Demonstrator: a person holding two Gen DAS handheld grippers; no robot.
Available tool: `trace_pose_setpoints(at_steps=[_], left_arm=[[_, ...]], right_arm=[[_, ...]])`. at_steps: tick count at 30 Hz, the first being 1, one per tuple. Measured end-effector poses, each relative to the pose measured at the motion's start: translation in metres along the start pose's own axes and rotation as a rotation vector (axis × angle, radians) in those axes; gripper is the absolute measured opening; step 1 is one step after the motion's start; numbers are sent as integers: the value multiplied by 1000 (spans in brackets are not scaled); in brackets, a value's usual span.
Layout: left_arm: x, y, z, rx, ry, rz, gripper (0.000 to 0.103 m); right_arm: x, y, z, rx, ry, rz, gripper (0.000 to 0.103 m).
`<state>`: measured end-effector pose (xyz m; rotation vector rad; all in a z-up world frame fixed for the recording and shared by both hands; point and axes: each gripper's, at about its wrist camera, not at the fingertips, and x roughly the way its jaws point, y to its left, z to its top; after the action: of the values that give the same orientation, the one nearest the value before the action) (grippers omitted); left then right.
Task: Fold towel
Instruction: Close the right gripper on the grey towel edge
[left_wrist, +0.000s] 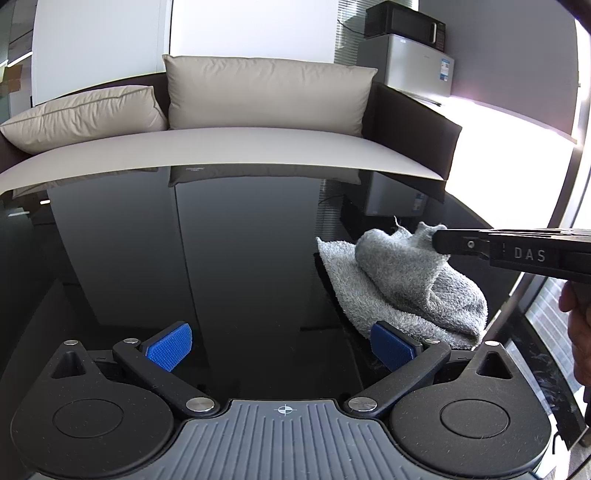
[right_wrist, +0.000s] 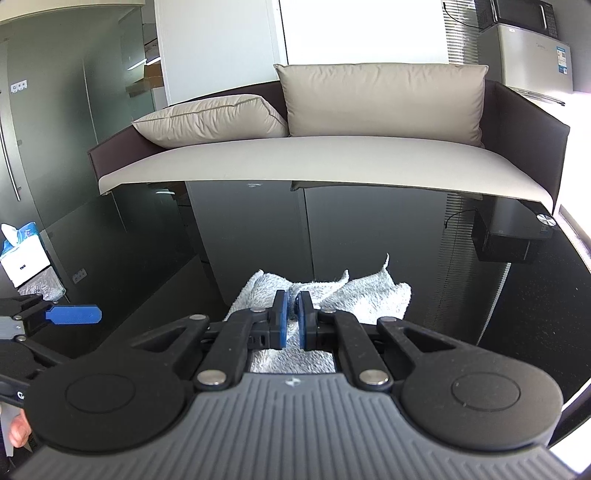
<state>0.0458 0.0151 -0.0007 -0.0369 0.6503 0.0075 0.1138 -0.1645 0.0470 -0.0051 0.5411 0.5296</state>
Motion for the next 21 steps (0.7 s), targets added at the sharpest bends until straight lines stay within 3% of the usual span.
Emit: trace_pose_setpoints(at_steps=[7, 14, 18, 21], left_arm=[[0, 0, 1, 2, 1, -4, 102], [0, 0, 3, 3, 3, -5, 102], [1, -2, 2, 2, 3, -6, 102], [1, -3, 2, 4, 3, -7, 102]], right_arm=[[-1, -13, -12, 25, 104, -27, 6], [2, -20, -11, 62, 90, -21, 9], [3, -25, -6, 79, 56, -50, 30], [7, -32, -3, 121, 41, -55, 32]])
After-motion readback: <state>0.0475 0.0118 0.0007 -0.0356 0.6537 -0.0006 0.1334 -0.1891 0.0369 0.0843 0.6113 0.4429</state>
